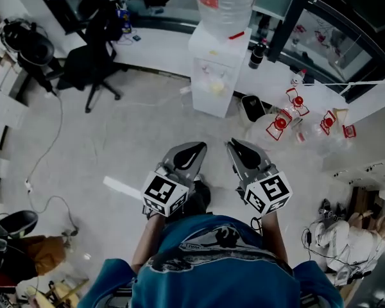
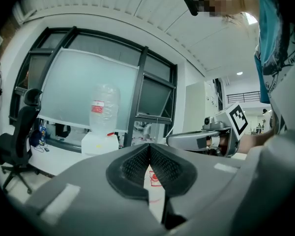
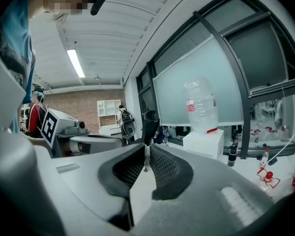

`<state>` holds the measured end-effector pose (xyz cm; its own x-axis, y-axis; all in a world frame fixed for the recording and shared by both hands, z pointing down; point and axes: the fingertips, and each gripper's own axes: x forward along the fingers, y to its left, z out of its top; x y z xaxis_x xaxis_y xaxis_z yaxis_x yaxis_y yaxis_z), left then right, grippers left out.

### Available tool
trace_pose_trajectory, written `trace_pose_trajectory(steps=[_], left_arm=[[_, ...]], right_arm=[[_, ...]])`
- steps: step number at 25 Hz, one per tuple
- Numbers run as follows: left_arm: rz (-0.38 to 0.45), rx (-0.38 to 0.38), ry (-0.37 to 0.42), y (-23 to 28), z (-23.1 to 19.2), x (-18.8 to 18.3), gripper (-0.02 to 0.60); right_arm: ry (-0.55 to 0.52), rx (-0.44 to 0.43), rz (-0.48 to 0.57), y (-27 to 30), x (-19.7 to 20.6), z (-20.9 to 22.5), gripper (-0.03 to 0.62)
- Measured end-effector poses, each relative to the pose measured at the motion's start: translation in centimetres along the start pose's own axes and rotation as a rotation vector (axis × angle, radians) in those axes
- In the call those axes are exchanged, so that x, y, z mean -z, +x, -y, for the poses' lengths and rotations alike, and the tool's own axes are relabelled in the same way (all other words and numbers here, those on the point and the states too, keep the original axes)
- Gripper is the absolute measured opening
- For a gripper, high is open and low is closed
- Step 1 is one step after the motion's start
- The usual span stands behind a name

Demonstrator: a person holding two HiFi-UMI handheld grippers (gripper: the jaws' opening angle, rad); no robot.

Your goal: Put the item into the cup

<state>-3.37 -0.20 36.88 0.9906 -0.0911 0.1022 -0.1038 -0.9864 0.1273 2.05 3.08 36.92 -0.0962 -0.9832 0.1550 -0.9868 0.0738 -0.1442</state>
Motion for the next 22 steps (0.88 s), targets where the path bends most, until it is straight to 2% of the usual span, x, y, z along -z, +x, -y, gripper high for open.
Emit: trace_pose_trajectory(steps=[5,10,15,22], left_arm=[[-0.021,0.011,-0.013,2.6,-4.9,-0.7,0.012],[-0.047,0.030,-0.018,4.3,-8.1,-0.7,0.012],[-0.057,0.038,-0.050,5.4,-9.5,0.3,0.013],[-0.093,0.020,-0.093,6.3,-10.7,2.4,0.013]], right_arm=[[0.012,0.022,-0.008,5.0,-1.3,2.9,0.034],[0.027,0.055,-0.055,7.9,-0.9,4.5,0.034],[0.031,0.077,-0.114,9.4,0.2,5.6,0.034],[0.027,0.053,-0.185,11.3,1.8,6.6,0.034]])
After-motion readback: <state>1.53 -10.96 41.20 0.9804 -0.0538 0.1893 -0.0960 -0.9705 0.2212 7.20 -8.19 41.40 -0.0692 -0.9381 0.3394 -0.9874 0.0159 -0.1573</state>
